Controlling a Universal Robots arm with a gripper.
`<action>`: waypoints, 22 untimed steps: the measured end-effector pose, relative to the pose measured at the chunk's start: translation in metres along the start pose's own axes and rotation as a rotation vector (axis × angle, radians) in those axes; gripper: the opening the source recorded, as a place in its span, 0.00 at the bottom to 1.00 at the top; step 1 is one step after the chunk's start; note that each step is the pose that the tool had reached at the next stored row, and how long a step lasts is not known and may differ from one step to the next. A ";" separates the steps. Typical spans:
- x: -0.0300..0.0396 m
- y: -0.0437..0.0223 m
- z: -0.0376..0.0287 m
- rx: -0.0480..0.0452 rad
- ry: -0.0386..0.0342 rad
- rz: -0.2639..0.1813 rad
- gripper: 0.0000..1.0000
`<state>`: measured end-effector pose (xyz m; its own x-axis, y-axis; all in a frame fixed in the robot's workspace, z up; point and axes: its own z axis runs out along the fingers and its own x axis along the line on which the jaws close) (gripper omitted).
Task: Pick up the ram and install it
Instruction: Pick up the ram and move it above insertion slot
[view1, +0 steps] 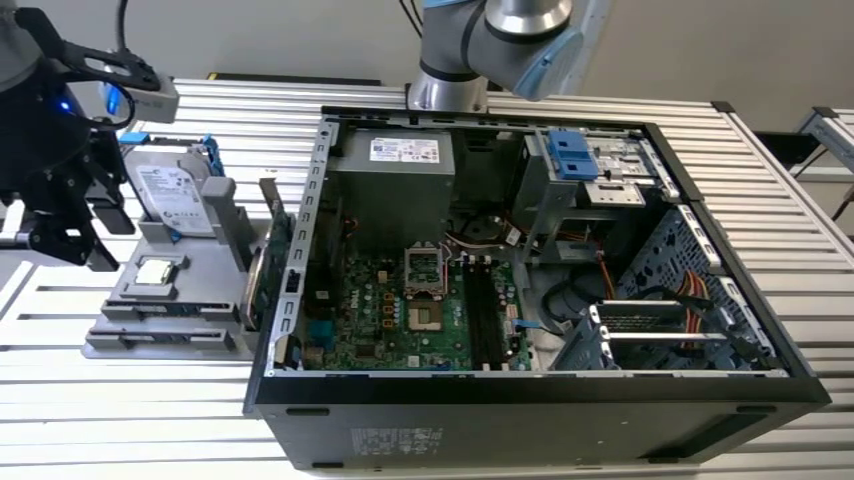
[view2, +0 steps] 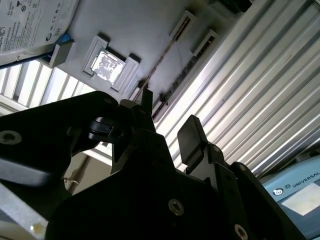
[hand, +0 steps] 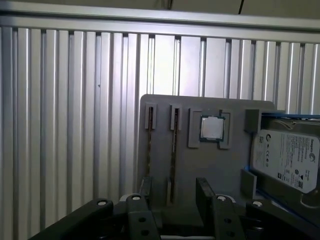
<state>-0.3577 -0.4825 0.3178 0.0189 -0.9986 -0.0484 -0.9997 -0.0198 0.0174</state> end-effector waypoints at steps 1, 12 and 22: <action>0.0000 0.0000 0.0008 0.0001 -0.0001 0.000 1.00; 0.0012 -0.0001 0.0093 0.0000 0.0000 0.000 1.00; 0.0074 -0.0002 0.0170 0.0001 -0.0001 0.000 1.00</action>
<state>-0.3577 -0.4891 0.3005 0.0189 -0.9986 -0.0485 -0.9997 -0.0198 0.0173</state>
